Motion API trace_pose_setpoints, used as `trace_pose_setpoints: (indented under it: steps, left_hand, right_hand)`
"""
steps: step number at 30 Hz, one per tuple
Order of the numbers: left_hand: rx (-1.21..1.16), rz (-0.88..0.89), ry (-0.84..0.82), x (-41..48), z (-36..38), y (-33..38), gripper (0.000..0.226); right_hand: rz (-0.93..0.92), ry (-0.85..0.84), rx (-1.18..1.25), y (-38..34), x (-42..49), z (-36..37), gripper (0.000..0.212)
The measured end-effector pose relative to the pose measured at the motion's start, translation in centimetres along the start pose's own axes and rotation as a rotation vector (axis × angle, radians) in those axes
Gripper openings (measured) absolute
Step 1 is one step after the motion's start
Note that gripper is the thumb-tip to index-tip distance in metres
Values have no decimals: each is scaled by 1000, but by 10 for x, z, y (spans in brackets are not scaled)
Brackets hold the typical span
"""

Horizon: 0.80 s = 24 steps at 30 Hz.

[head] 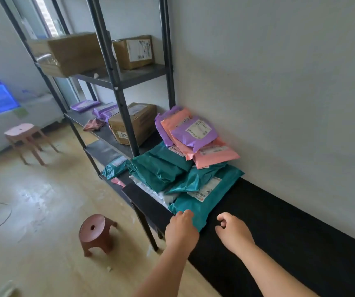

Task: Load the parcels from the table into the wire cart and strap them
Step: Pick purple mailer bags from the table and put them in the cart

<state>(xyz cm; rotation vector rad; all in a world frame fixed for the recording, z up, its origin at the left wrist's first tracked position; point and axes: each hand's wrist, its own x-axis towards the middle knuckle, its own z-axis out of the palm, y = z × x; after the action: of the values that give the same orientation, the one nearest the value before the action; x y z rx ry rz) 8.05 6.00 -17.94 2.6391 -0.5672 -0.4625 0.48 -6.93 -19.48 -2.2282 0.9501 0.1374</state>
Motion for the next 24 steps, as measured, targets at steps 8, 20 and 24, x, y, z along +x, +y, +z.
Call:
trace_pose_setpoints:
  steps: [8,20,24]
  left_hand:
    - [-123,-13,207,71,-48,18,46]
    - [-213,185,301,202,-119,48,41]
    - [-240,264,339,240,-128,53,37]
  right_hand:
    - [-35,79,185,-36,64,-34,29]
    - [128,226,407,-106,171,-76,33]
    - [209,244,600,-127,210,-77,22]
